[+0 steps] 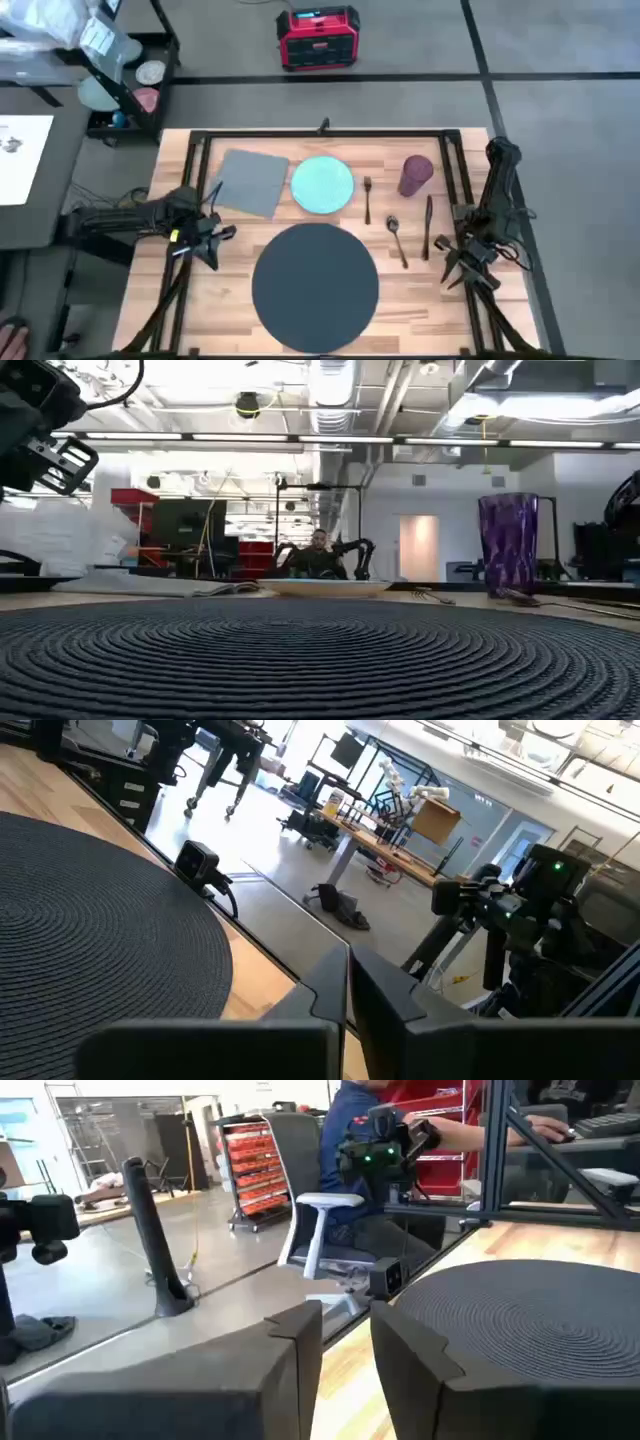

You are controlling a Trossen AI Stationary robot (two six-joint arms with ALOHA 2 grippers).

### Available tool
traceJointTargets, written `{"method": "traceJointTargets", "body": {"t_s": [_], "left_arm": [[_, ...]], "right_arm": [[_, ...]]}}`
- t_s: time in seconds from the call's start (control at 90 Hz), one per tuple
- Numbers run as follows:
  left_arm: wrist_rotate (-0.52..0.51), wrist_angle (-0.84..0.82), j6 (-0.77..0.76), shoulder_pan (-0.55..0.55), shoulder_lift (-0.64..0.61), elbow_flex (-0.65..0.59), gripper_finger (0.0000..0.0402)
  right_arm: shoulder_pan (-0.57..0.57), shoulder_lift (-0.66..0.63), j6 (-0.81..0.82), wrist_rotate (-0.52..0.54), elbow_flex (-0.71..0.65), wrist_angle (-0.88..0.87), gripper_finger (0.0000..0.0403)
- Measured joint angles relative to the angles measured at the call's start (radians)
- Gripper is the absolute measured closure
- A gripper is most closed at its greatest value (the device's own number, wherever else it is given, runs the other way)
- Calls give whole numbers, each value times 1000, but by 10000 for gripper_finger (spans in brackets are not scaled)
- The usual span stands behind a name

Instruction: Set table place

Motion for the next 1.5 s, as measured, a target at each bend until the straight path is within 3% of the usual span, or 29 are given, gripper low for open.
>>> {"method": "traceJointTargets", "body": {"t_s": [1.389,1.5], "left_arm": [[-1,0,0,0,0,0,401],[-120,24,31,0,0,0,401]], "right_arm": [[0,0,0,0,0,0,326],[0,0,0,0,0,0,326]]}}
